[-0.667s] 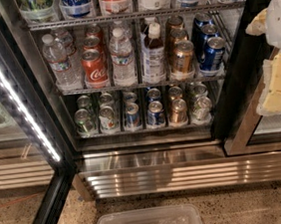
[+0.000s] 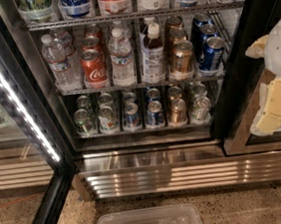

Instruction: Pick pepsi can from bottom shelf of fridge

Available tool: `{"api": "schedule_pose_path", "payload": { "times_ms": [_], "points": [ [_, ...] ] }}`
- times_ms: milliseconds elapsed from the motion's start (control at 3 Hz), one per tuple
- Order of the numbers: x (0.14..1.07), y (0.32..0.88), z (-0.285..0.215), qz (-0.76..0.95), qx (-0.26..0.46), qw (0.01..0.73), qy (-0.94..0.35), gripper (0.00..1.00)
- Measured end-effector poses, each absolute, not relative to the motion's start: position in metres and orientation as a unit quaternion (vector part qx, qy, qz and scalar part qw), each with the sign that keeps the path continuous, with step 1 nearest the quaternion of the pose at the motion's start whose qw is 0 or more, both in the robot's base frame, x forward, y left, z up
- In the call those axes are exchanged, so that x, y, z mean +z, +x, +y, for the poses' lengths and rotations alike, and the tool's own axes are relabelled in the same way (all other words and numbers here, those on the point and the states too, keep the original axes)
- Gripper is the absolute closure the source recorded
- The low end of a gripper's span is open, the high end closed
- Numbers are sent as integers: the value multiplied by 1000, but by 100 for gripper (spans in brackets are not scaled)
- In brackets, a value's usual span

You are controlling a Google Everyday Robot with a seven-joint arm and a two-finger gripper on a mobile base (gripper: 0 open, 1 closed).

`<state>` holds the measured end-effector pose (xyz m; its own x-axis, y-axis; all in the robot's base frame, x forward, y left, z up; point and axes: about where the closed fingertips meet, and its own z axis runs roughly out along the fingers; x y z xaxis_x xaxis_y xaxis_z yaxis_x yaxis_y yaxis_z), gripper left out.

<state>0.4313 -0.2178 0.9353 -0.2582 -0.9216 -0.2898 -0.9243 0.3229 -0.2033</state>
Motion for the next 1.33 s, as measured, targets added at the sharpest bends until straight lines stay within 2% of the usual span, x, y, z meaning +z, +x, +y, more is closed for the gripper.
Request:
{"api": "schedule_pose_path", "payload": {
  "times_ms": [333,667,1000,1333],
  "points": [
    [848,422,-206,821,108,205,-523,0],
    [769,428,-168,821,222,244,-465,0],
    [735,462,-130,809,297,278,-423,0],
    [726,463,-129,810,307,276,-416,0]
  ]
}}
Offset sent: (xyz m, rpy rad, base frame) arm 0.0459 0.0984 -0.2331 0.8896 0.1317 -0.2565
